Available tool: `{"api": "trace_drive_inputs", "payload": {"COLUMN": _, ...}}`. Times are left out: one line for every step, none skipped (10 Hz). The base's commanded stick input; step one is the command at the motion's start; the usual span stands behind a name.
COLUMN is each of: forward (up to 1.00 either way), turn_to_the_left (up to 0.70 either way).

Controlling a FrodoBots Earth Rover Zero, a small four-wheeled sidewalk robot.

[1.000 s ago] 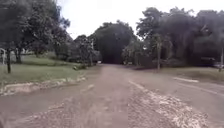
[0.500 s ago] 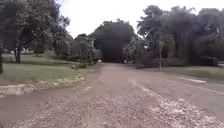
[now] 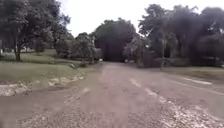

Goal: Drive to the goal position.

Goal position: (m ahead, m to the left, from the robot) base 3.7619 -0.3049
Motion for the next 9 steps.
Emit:
{"api": "trace_drive_inputs", "payload": {"forward": 0.70, "turn_to_the_left": 0.00}}
{"api": "trace_drive_inputs", "payload": {"forward": 0.70, "turn_to_the_left": 0.00}}
{"api": "trace_drive_inputs", "payload": {"forward": 0.70, "turn_to_the_left": 0.00}}
{"api": "trace_drive_inputs", "payload": {"forward": 0.70, "turn_to_the_left": 0.00}}
{"api": "trace_drive_inputs", "payload": {"forward": 0.70, "turn_to_the_left": 0.00}}
{"api": "trace_drive_inputs", "payload": {"forward": 0.70, "turn_to_the_left": 0.00}}
{"api": "trace_drive_inputs", "payload": {"forward": 0.70, "turn_to_the_left": 0.00}}
{"api": "trace_drive_inputs", "payload": {"forward": 0.70, "turn_to_the_left": 0.00}}
{"api": "trace_drive_inputs", "payload": {"forward": 0.70, "turn_to_the_left": 0.00}}
